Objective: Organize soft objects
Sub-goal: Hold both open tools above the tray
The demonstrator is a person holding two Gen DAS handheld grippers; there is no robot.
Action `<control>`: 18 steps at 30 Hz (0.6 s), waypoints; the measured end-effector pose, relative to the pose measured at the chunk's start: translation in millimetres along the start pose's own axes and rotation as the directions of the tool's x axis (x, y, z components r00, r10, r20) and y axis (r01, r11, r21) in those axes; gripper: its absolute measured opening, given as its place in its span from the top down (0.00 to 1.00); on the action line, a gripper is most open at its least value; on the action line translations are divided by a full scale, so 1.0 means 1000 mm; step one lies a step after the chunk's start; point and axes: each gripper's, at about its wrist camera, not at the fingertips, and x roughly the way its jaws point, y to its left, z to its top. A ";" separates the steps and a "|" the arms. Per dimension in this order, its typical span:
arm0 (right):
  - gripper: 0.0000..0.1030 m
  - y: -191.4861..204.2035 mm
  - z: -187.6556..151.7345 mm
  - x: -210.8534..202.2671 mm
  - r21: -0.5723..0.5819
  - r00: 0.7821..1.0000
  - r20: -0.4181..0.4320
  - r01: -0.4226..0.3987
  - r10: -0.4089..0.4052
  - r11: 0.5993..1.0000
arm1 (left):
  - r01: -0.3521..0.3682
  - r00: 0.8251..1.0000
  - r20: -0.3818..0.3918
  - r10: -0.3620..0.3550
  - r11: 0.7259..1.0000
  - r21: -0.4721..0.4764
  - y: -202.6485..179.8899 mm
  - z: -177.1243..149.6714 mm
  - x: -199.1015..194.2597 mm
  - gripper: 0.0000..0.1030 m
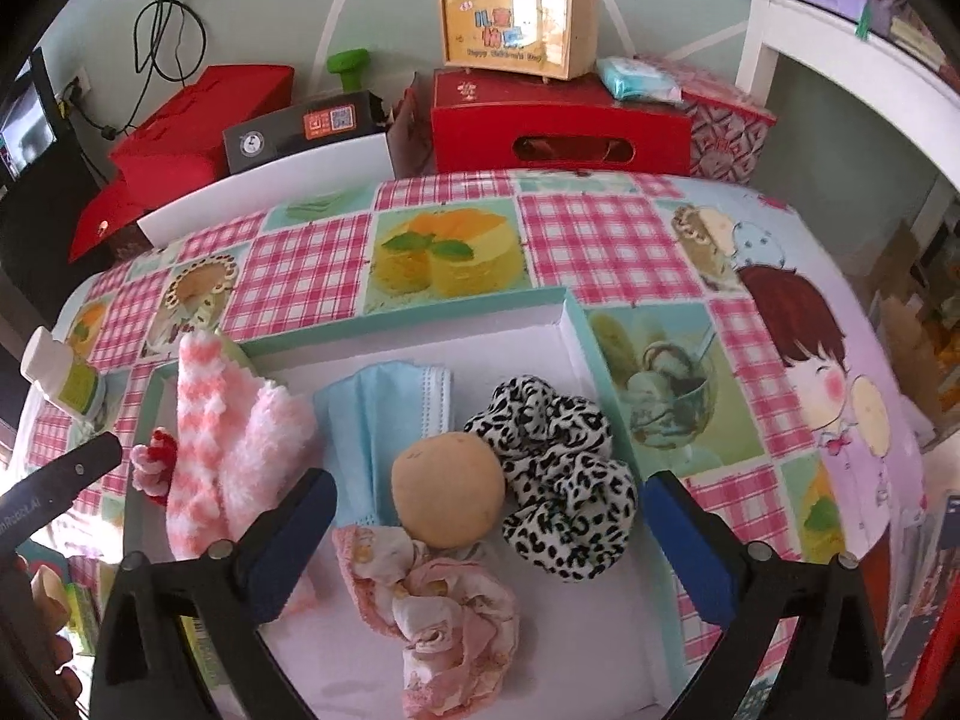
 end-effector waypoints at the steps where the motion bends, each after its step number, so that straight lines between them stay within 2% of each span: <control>1: 0.00 0.000 0.001 -0.002 0.003 1.000 0.008 -0.004 0.004 1.000 | -0.001 1.000 0.002 0.001 1.000 0.000 0.000 0.000 0.000 0.04; 18: 0.00 0.005 -0.005 -0.005 -0.008 1.000 -0.008 -0.027 0.027 1.000 | 0.038 0.999 0.000 -0.038 0.999 0.035 -0.003 -0.005 -0.013 0.04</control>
